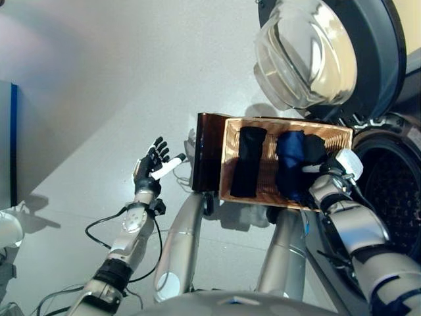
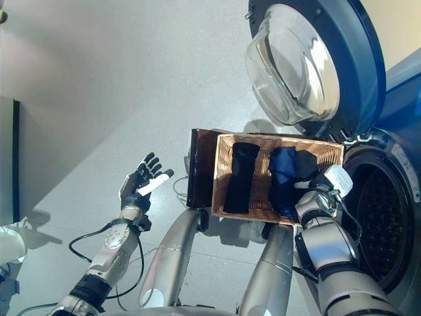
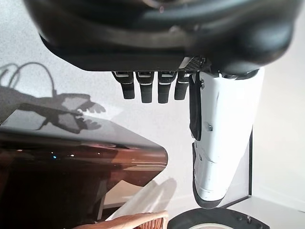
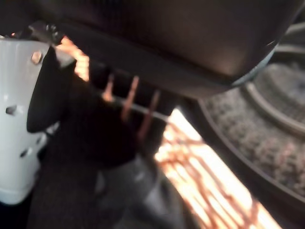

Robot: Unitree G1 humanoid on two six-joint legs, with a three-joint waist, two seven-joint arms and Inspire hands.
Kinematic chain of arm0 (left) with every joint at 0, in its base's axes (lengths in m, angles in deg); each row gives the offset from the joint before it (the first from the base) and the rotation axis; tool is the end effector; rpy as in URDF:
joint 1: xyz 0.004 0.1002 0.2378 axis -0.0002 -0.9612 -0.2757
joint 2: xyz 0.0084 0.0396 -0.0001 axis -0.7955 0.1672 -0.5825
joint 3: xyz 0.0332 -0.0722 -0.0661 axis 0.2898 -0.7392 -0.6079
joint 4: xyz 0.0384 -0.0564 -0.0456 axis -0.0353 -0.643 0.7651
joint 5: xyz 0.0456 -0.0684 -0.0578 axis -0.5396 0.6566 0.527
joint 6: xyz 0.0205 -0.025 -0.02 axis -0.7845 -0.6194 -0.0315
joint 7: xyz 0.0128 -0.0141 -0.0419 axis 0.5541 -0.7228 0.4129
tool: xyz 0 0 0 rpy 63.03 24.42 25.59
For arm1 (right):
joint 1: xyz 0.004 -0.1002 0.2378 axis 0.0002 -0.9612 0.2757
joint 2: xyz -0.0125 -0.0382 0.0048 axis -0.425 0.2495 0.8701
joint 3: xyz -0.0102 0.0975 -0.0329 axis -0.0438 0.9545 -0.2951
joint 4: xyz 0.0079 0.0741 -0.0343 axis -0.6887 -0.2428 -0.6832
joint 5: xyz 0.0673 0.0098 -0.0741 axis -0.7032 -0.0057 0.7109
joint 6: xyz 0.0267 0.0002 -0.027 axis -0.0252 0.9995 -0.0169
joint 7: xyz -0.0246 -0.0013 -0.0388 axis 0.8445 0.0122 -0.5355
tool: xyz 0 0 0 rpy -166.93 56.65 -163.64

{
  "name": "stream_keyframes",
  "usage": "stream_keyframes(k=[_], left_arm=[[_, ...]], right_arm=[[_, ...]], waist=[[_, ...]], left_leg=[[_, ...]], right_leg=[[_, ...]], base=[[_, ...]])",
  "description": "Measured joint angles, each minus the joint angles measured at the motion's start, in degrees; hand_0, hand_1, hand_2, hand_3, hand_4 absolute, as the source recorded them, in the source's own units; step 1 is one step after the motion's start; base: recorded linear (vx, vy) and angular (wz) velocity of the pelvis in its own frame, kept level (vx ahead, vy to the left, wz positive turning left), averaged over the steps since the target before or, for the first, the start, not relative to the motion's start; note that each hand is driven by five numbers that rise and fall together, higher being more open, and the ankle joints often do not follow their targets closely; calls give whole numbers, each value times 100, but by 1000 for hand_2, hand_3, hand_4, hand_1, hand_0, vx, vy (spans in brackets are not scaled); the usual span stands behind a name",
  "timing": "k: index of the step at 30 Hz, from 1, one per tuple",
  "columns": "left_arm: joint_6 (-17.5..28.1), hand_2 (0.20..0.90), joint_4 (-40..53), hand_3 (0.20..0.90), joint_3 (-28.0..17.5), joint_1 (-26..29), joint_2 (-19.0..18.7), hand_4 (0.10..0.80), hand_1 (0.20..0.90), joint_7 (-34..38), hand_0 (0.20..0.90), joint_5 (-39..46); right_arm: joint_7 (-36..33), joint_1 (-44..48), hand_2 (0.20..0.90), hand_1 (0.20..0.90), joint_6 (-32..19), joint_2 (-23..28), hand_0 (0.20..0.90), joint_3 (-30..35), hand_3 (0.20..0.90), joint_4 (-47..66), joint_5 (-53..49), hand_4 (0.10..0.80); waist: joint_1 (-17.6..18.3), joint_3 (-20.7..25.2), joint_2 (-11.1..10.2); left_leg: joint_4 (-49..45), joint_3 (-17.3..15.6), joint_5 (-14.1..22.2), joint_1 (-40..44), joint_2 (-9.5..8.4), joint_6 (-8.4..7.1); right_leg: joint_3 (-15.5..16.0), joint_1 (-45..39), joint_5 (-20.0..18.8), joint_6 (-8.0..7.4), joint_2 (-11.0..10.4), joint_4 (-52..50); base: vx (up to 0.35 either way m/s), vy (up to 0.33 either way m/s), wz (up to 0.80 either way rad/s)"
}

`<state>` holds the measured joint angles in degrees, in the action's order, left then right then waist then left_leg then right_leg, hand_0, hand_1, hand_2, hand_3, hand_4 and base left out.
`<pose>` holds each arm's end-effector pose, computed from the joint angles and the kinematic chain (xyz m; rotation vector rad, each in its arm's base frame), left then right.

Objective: Pick up the clothes and place them into the washing machine

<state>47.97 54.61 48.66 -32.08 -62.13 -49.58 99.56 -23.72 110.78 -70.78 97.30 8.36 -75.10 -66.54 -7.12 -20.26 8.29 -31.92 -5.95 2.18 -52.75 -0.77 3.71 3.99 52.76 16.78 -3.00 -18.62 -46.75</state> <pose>0.2087 0.1671 0.0051 -0.2267 0.1251 0.0702 0.2839 -0.2731 0.0270 -0.9441 0.6094 -0.6269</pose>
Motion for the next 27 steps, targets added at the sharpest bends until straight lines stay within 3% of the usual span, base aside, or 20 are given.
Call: stream_keyframes(k=[11, 18, 21, 27], left_arm=[[-36, 900, 1, 900, -53, -9, 0, 800, 900, 2, 900, 16], [-38, 900, -40, 900, -74, -59, 12, 800, 900, 8, 900, 29], [-40, 900, -78, 900, -99, -85, 45, 800, 900, 18, 900, 38], [-28, 900, -129, 900, -130, -133, 51, 800, 900, 16, 900, 44]], right_arm=[[-8, 42, 200, 200, -11, -7, 200, 41, 200, 10, -138, 300], [15, -324, 200, 200, -340, -277, 200, 291, 200, 463, -788, 300], [121, -604, 200, 200, -543, -443, 200, 352, 200, 713, -1002, 300], [241, -910, 200, 200, -782, -619, 200, 514, 200, 883, -1394, 300]], waist=[[21, 4, 2], [181, 3, -16], [251, 13, -38], [400, 74, -214]], left_leg=[[-123, 4, 26, -101, 11, 31], [96, -13, 2, 245, 44, 29], [335, -26, -52, 527, 67, 24], [1129, -15, -431, 1078, 62, 12]], right_leg=[[-2, 57, -23, -70, 7, -4], [16, -322, -138, -264, 67, 303], [48, -624, -217, -392, 119, 591], [184, -1055, -459, -462, 182, 1143]], base=[[0, 0, 0], [40, -12, -6], [19, -35, -8], [25, -35, -1]])
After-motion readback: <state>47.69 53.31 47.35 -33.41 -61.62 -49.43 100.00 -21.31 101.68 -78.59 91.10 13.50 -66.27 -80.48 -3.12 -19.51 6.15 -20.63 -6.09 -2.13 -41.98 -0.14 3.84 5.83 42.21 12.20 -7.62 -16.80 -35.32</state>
